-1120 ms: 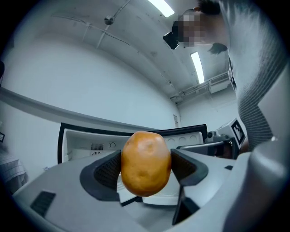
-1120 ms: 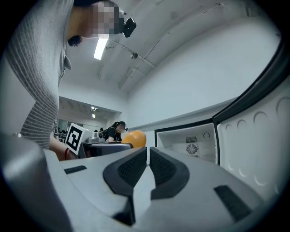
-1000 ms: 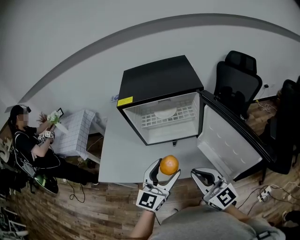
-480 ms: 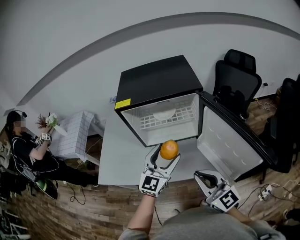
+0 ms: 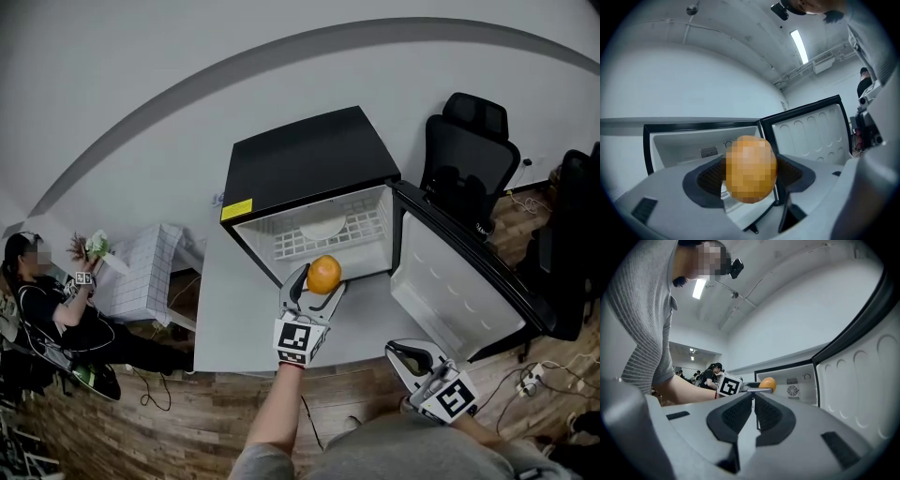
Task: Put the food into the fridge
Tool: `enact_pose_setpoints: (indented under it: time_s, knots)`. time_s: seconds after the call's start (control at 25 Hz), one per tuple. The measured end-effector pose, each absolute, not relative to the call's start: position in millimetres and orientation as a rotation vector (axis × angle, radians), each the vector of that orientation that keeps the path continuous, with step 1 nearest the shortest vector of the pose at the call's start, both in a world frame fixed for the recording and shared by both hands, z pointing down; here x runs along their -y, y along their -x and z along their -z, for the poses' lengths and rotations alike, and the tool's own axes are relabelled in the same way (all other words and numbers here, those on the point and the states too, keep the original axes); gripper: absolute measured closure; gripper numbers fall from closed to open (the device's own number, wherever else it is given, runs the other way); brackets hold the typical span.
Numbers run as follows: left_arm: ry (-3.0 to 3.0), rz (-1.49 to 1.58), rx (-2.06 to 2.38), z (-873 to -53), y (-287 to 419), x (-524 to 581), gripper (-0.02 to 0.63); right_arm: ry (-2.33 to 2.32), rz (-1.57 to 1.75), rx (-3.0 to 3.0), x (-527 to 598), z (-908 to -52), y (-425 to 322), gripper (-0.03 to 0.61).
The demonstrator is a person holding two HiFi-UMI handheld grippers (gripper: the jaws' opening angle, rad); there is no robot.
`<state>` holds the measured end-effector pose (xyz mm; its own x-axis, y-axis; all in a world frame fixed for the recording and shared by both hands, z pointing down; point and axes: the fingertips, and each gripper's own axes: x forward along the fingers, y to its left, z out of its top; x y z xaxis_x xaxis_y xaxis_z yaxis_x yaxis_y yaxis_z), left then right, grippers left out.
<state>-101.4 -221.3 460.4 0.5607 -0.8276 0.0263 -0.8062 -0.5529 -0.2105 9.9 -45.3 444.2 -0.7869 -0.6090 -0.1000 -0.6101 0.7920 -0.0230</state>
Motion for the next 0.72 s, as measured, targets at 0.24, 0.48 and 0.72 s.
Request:
enact_pose_setpoints:
  time_s: [0.24,0.48,0.72]
  knots:
    - [2.621,0.207,-1.409,-470.2,107.8,243.9,0.261,1.038,0.002,-2.907,69.8,-459.1,-9.1,0.565]
    - [2.636,0.232,-1.432,-482.5,107.8,267.7,0.261,0.981,-0.008,-2.936,103.7,-466.6,5.8,0.565]
    - [2.626,0.307,-1.489,-501.4,113.9,292.1,0.261,0.99,0.016,-2.944,136.1,-477.1,17.3,0.565]
